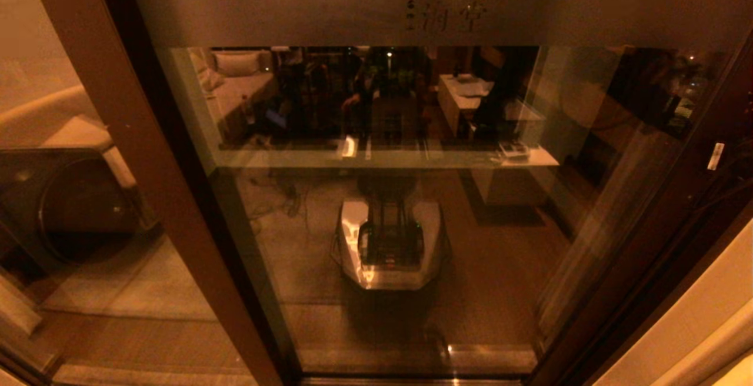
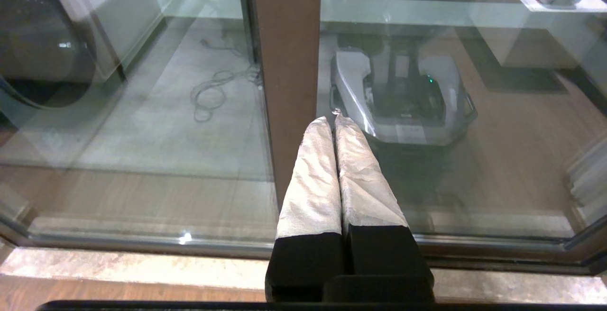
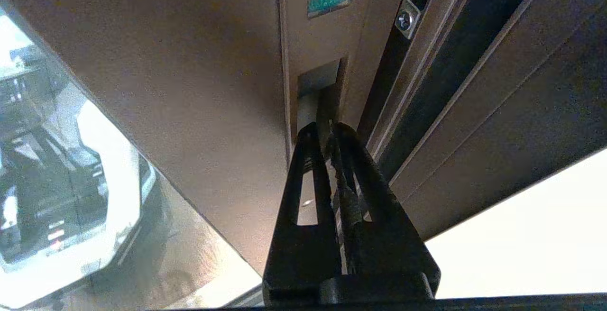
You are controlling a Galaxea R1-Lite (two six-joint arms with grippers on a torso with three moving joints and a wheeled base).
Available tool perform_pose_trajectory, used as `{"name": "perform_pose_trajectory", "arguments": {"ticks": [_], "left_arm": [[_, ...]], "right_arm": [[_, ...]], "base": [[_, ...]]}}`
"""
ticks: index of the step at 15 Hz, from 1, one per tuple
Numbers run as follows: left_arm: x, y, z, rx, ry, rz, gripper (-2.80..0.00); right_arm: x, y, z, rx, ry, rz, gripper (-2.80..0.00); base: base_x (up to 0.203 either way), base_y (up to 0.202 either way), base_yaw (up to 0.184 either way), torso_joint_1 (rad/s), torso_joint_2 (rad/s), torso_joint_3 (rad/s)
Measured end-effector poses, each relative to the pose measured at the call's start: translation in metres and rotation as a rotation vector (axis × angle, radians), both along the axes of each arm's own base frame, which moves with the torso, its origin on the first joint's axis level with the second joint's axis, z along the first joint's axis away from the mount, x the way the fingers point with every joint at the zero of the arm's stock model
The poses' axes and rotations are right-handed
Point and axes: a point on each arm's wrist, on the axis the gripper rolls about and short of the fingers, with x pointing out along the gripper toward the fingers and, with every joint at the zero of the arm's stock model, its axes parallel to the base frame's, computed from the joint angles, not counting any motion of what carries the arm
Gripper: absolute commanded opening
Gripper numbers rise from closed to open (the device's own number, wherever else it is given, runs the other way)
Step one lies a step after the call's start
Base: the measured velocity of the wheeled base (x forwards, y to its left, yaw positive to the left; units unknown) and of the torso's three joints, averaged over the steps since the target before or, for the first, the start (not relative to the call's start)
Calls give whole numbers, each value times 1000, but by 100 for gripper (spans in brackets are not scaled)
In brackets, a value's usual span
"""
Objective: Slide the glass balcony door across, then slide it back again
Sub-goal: Close the slid door
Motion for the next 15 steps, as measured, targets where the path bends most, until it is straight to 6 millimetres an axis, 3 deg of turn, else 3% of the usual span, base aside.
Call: {"name": "perform_pose_trajectory", "arguments": {"ticks": [15], "left_arm": [[0, 0, 0, 0, 0, 1, -280]], "right_arm": [[3, -10, -1, -6, -10, -24, -280]], "base": [[0, 0, 0, 0, 0, 0]]}}
